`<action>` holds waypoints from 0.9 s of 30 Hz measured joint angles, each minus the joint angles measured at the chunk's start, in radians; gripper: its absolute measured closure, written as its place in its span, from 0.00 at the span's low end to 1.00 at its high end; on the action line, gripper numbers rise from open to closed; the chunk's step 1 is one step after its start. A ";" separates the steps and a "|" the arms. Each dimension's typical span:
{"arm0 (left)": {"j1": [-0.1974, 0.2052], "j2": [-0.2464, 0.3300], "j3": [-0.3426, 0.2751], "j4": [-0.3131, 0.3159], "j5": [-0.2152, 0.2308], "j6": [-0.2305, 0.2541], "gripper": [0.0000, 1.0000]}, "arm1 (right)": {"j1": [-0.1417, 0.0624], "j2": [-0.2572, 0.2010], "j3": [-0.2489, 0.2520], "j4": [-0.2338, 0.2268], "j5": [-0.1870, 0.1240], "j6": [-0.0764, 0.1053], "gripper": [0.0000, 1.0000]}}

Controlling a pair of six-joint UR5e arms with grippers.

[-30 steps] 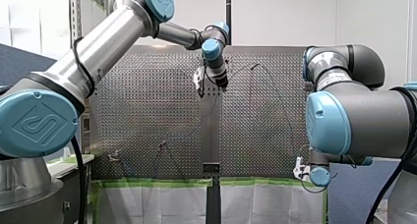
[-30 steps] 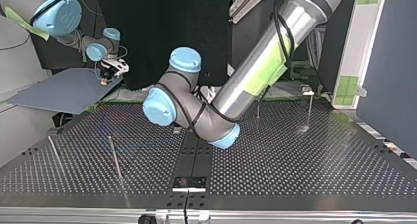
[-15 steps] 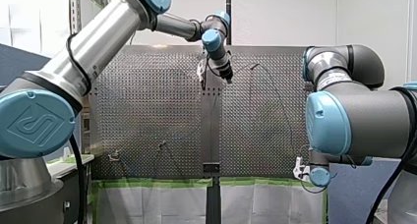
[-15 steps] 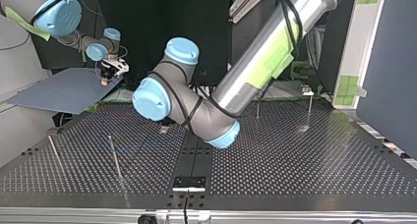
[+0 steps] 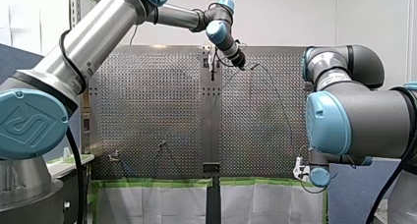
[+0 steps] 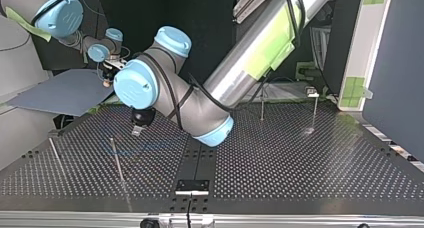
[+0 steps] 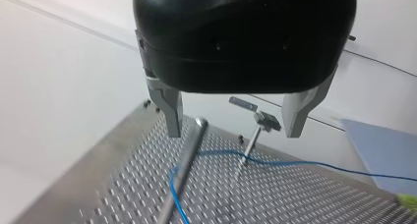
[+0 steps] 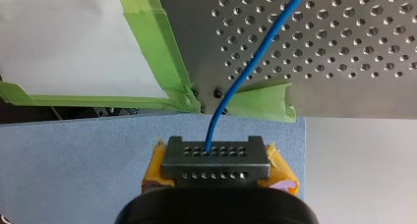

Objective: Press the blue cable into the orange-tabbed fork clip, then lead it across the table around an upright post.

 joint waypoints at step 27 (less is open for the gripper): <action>-0.028 0.000 0.028 0.062 -0.028 0.217 0.00 | 0.001 0.000 0.000 -0.002 -0.016 0.019 1.00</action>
